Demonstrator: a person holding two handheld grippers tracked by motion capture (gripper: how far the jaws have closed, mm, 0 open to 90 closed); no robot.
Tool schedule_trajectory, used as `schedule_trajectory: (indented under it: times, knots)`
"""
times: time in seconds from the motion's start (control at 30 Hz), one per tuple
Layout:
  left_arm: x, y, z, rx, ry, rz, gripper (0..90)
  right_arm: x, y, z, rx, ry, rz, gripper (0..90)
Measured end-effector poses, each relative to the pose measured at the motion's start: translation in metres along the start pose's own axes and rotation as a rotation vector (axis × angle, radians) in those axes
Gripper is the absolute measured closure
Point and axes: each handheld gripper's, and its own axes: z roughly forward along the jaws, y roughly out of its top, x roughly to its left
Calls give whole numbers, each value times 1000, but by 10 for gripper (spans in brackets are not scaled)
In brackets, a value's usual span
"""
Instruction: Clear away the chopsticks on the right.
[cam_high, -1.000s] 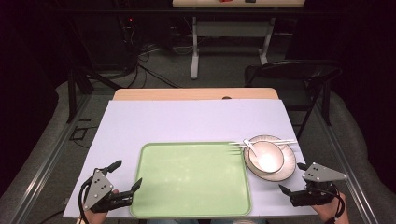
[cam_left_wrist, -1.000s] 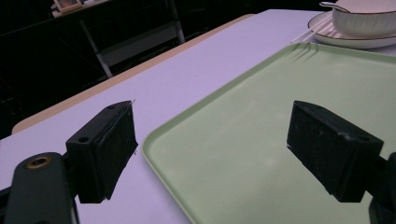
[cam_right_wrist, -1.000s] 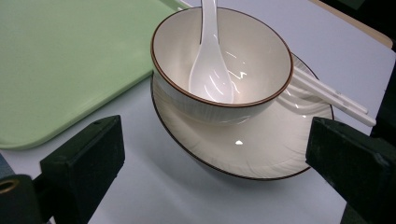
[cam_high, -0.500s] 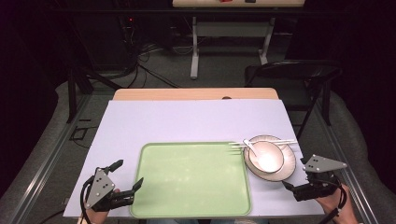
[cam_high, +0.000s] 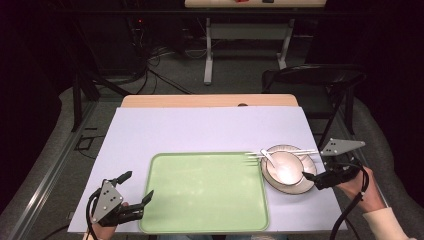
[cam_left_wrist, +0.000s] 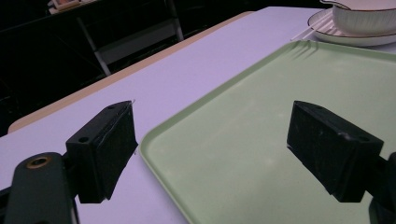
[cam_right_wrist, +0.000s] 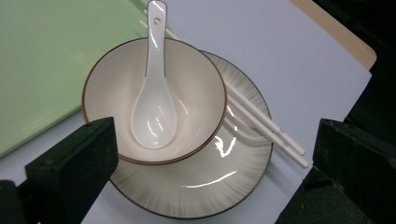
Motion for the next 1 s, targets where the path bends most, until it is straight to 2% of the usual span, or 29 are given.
schedule_trajectory:
  times: [0.23, 0.3, 0.57, 0.7, 0.77, 0.8, 0.9, 0.93, 1.0]
  knots:
    - [0, 0, 0, 3, -1, 2, 157, -27, 25, 11, 34, 13, -4, 0]
    - [0, 0, 0, 3, -1, 3, 157, -36, 31, 16, 36, 30, -5, 0]
    - [0, 0, 0, 1, 1, 0, 157, -60, 47, 45, 105, 58, 2, 5]
    - [1, 0, 0, 1, 1, 1, 157, -67, 51, 64, 139, 72, -2, 105]
    - [1, 0, 0, 1, 1, 1, 157, -68, 51, 69, 151, 80, 0, 105]
    - [1, 0, 0, 1, 1, 1, 157, -68, 51, 69, 151, 80, 0, 157]
    - [1, 0, 0, 1, 1, 1, 157, -68, 51, 69, 151, 80, 0, 157]
    - [1, 0, 0, 1, 1, 2, 157, -77, 48, 95, 235, 100, 9, 326]
    - [1, 0, 0, -1, 0, 2, 157, -77, 48, 95, 235, 100, 9, 326]
